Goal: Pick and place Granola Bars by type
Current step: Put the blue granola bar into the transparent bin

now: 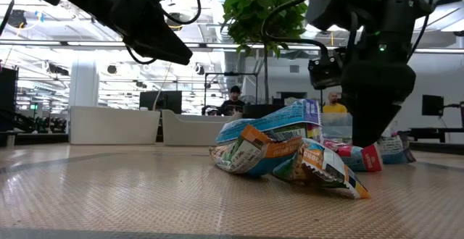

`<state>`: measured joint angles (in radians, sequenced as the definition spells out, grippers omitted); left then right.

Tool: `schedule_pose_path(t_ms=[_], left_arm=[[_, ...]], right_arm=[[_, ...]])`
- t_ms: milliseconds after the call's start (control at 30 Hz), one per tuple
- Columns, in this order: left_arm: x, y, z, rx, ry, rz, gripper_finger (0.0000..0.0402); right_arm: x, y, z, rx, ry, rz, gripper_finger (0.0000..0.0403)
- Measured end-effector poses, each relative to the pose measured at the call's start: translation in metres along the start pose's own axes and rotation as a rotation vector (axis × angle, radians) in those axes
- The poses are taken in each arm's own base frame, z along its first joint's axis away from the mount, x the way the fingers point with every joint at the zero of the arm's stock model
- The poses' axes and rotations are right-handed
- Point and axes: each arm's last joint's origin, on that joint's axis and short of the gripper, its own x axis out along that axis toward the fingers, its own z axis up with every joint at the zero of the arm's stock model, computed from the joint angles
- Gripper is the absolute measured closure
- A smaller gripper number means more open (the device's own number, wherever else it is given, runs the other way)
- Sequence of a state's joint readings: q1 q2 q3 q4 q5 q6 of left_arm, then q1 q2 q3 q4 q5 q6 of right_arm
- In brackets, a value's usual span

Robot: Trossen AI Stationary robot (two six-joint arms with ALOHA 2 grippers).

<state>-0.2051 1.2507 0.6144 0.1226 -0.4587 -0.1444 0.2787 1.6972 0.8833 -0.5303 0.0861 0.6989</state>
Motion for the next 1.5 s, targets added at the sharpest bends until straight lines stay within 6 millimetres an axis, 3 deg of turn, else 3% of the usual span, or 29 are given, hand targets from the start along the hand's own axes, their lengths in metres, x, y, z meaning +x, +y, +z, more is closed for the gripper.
schedule_pose_path(t_ms=[167,433,633,800,1033,1200,1500], left_arm=[[0.000,0.000,0.000,0.001,0.003,0.000,0.0123],[0.000,0.000,-0.002,0.009,0.018,0.000,0.0123],[0.000,0.000,-0.003,0.013,0.028,-0.005,0.0123],[0.000,0.000,-0.004,0.018,0.038,-0.003,0.0123],[0.000,0.001,-0.005,0.025,0.053,0.002,0.0123],[0.000,0.001,-0.006,0.027,0.055,0.005,0.0123],[0.000,0.001,-0.006,0.029,0.059,0.006,0.0123]], right_arm=[[-0.012,0.000,0.004,0.021,-0.098,0.000,0.0352],[-0.052,-0.010,0.015,0.096,-0.391,-0.113,0.0358],[-0.084,-0.040,0.020,0.195,-0.533,-0.261,0.0359],[-0.099,-0.080,0.021,0.243,-0.500,-0.443,0.0358],[-0.100,-0.136,0.031,0.299,-0.370,-0.603,0.0359],[-0.093,-0.168,0.037,0.304,-0.261,-0.627,0.0358],[-0.077,-0.204,0.041,0.313,-0.116,-0.621,0.0352]])
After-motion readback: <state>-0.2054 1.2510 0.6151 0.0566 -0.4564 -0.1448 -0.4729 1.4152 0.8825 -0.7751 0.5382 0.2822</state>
